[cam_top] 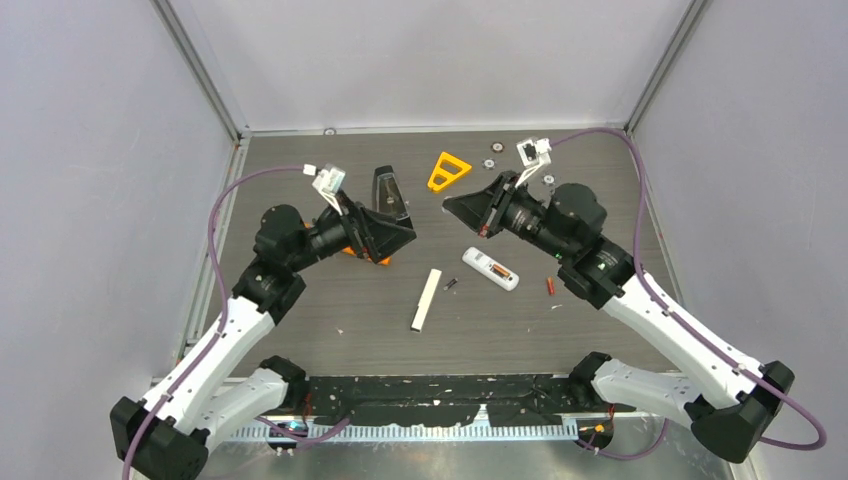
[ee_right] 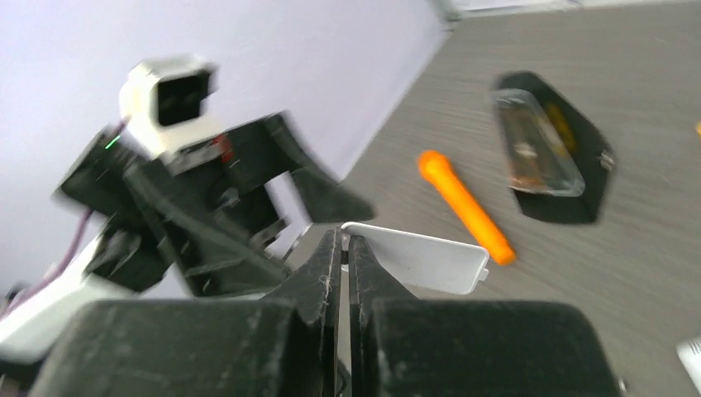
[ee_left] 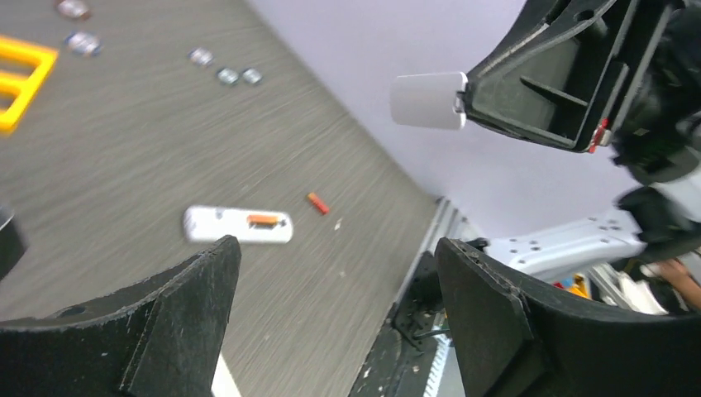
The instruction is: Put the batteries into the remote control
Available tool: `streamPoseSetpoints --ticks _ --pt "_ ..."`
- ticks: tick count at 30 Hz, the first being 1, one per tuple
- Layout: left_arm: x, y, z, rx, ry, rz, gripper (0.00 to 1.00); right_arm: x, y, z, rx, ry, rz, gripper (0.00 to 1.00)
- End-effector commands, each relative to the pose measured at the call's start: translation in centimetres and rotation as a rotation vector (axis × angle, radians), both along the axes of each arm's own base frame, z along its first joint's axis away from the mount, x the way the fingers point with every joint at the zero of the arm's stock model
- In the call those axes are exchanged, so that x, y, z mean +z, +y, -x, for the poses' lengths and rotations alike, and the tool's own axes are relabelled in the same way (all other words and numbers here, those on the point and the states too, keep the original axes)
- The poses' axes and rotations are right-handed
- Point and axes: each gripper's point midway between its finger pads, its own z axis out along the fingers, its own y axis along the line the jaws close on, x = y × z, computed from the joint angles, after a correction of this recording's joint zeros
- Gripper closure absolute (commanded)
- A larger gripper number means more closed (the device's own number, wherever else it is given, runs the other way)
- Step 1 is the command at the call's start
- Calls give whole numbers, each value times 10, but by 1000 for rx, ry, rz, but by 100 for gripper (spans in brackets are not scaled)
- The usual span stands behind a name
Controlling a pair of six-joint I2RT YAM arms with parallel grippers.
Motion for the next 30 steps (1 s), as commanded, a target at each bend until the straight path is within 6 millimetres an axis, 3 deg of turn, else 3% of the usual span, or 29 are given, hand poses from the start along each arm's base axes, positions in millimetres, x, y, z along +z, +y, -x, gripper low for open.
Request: streamPoseSetpoints --ticks 1,7,14,23,30 --pt "76 -12 28 -242 -222 155 11 83 15 69 401 -437 -5 95" --pt "136 -8 53 -376 -326 333 11 117 7 134 679 -600 -38 95" --pt "184 1 101 -574 -505 423 12 144 -1 177 892 -693 -110 95" --pt "198 -7 132 -754 -616 386 13 168 3 203 1054 -758 -206 95" --pt "203 -11 139 -810 -603 389 20 181 8 212 1127 -782 -273 95"
